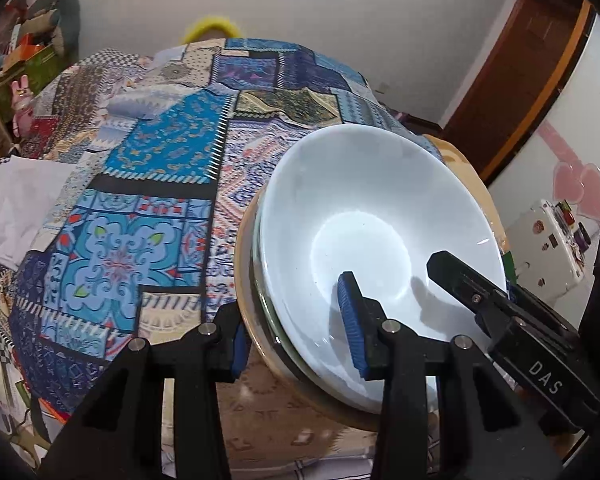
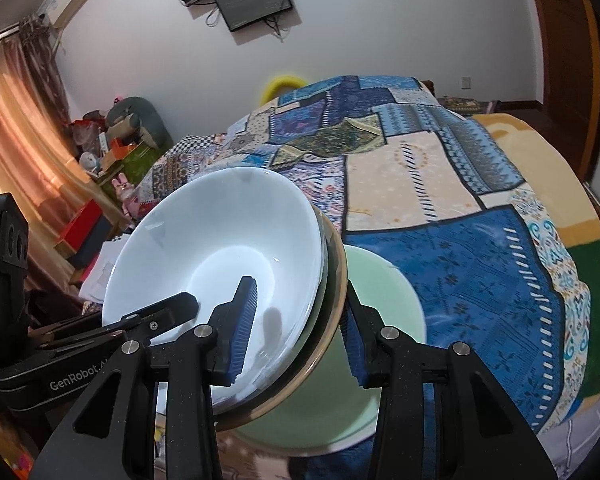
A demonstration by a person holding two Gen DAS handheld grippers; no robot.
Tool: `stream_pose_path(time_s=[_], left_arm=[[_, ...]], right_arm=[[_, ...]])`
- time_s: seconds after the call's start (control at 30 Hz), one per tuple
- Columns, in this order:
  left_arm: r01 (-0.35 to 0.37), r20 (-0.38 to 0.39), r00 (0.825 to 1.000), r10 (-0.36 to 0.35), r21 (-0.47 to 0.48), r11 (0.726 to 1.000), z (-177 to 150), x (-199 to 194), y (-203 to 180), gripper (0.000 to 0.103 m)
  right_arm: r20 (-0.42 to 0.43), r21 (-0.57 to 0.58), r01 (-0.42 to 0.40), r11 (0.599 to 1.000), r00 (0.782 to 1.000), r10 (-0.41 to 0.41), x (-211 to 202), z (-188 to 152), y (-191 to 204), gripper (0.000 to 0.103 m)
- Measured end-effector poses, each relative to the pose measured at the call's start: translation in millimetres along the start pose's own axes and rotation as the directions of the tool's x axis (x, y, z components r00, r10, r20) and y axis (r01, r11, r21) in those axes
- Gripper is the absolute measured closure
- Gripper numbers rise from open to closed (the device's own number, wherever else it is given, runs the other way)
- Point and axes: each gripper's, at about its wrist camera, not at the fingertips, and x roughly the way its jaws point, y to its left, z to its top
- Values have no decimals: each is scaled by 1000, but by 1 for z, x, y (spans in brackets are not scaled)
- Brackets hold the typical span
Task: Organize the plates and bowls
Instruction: 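Lower the bowl stack onto the light green plate with both grippers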
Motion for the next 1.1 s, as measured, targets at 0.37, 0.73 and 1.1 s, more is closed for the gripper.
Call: stream_pose_path(time_s=[0.37,0.73,1.1], left_arm=[[11,-51,999,-9,33,999,-3,26,-19,63],[-1,-114,993,4,26,1000,-10,52,-15,63],[34,-128,991,-34,-3,999,-11,55,-6,63]], right_arm=[[-36,58,13,998,999,-11,9,-10,-22,66],[-65,67,16,998,998,-12,22,-16,-26,66],[-52,46,13,999,999,-10,18,-18,-23,64]])
